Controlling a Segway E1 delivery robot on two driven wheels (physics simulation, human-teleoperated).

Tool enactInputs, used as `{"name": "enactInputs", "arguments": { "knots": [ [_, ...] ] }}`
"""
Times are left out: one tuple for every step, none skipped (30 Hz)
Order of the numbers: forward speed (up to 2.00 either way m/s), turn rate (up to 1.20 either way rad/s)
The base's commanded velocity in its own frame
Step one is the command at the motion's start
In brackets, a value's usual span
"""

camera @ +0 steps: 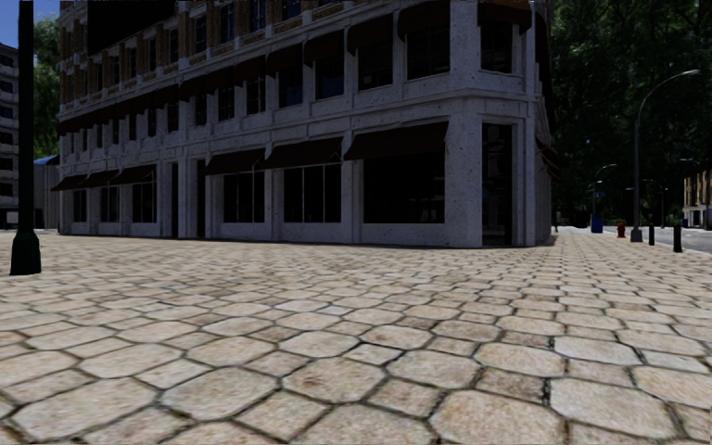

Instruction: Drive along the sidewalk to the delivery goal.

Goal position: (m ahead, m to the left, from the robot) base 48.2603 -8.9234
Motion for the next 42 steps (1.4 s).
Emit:
{"name": "enactInputs", "arguments": {
  "knots": [
    [2.00,-0.72],
    [2.00,-0.72],
    [2.00,-0.72],
    [2.00,-0.72],
    [2.00,-0.72],
    [2.00,-0.72],
    [2.00,-0.72],
    [2.00,-0.72],
    [2.00,-0.72],
    [2.00,-0.72],
    [2.00,-0.72],
    [2.00,-0.72],
    [2.00,-0.72],
    [2.00,-0.72],
    [2.00,-0.72],
    [2.00,-0.72],
    [2.00,-0.72],
    [2.00,-0.72],
    [2.00,-0.72],
    [2.00,-0.72],
    [2.00,-0.72],
    [2.00,-0.72],
    [2.00,-0.72],
    [2.00,-0.72],
    [2.00,-0.72],
    [2.00,-0.72],
    [2.00,-0.72],
    [2.00,-0.72],
    [2.00,-0.72],
    [2.00,-0.72],
    [2.00,-0.72],
    [2.00,-0.70],
    [2.00,-0.52],
    [2.00,-0.31],
    [2.00,-0.13],
    [2.00,-0.13],
    [2.00,0.00],
    [2.00,0.00],
    [2.00,0.00],
    [2.00,0.00],
    [2.00,0.00],
    [2.00,0.00]
  ]
}}
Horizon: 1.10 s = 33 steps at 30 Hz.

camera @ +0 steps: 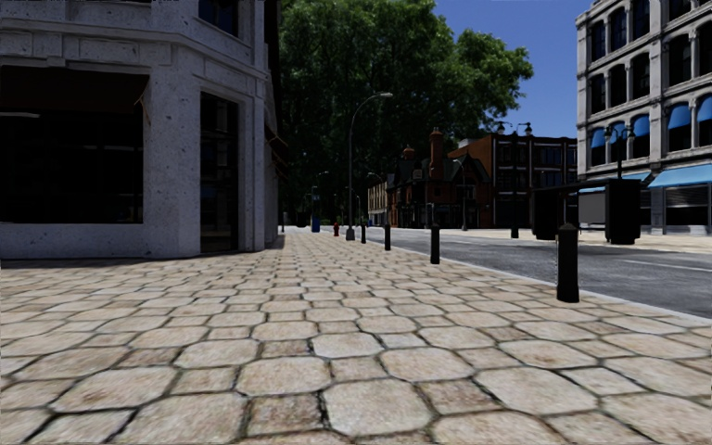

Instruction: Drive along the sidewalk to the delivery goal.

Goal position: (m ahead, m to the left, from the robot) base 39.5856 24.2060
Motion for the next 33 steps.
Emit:
{"name": "enactInputs", "arguments": {
  "knots": [
    [2.00,0.00],
    [2.00,0.00],
    [2.00,0.00],
    [2.00,0.00],
    [2.00,0.00],
    [2.00,0.00],
    [2.00,0.00],
    [2.00,0.00],
    [2.00,0.00],
    [2.00,0.00],
    [2.00,0.00],
    [2.00,0.00],
    [2.00,0.00],
    [2.00,0.00],
    [2.00,0.00],
    [2.00,0.00],
    [2.00,0.00],
    [2.00,0.00],
    [2.00,0.00],
    [2.00,0.00],
    [2.00,0.00],
    [2.00,0.00],
    [2.00,0.00],
    [2.00,0.00],
    [2.00,0.00],
    [2.00,0.00],
    [2.00,0.00],
    [2.00,0.00],
    [2.00,0.00],
    [2.00,0.00],
    [2.00,0.00],
    [2.00,0.00],
    [2.00,0.00]
  ]
}}
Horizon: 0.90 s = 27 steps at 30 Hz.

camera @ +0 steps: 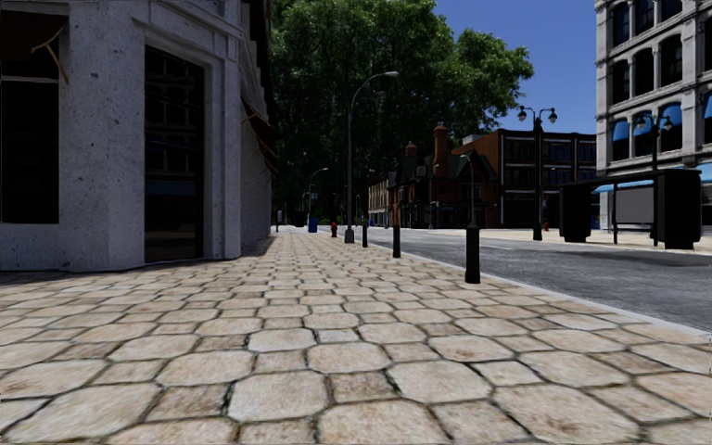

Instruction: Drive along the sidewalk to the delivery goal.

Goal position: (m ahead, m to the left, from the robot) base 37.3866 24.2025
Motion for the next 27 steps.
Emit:
{"name": "enactInputs", "arguments": {
  "knots": [
    [2.00,0.00],
    [2.00,0.00],
    [2.00,0.00],
    [2.00,0.00],
    [2.00,0.01],
    [2.00,0.01],
    [2.00,0.06],
    [2.00,0.09],
    [2.00,0.11],
    [2.00,0.11],
    [2.00,0.11],
    [2.00,0.11],
    [2.00,0.11],
    [2.00,0.12],
    [2.00,0.12],
    [2.00,0.15],
    [2.00,0.18],
    [2.00,0.20],
    [2.00,0.20],
    [2.00,0.21],
    [2.00,0.21],
    [2.00,0.21],
    [2.00,0.21],
    [2.00,0.21],
    [2.00,0.21],
    [2.00,0.21],
    [2.00,0.21]
  ]
}}
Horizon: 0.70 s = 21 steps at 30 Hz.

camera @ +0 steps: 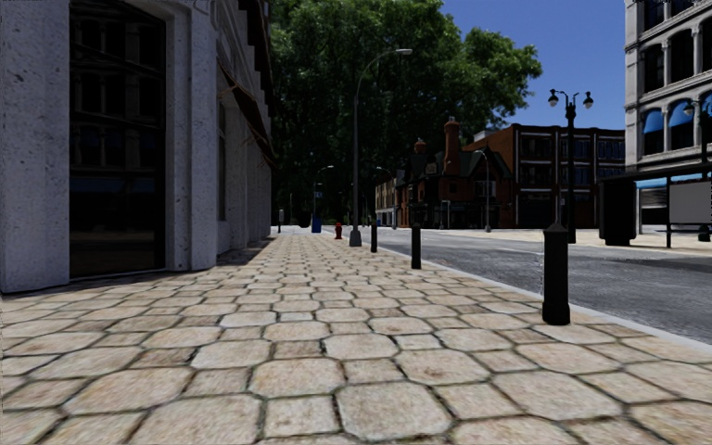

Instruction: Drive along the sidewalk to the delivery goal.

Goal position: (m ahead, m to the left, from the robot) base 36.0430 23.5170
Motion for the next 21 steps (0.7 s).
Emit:
{"name": "enactInputs", "arguments": {
  "knots": [
    [2.00,0.21],
    [2.00,0.21],
    [2.00,0.21],
    [2.00,0.22],
    [2.00,0.23],
    [2.00,0.23],
    [2.00,0.23],
    [2.00,0.23],
    [2.00,0.23],
    [2.00,0.24],
    [2.00,0.24],
    [2.00,0.25],
    [2.00,0.27],
    [2.00,0.31],
    [2.00,0.32],
    [2.00,0.32],
    [2.00,0.33],
    [2.00,0.33],
    [2.00,0.33],
    [2.00,0.33],
    [2.00,0.33]
  ]
}}
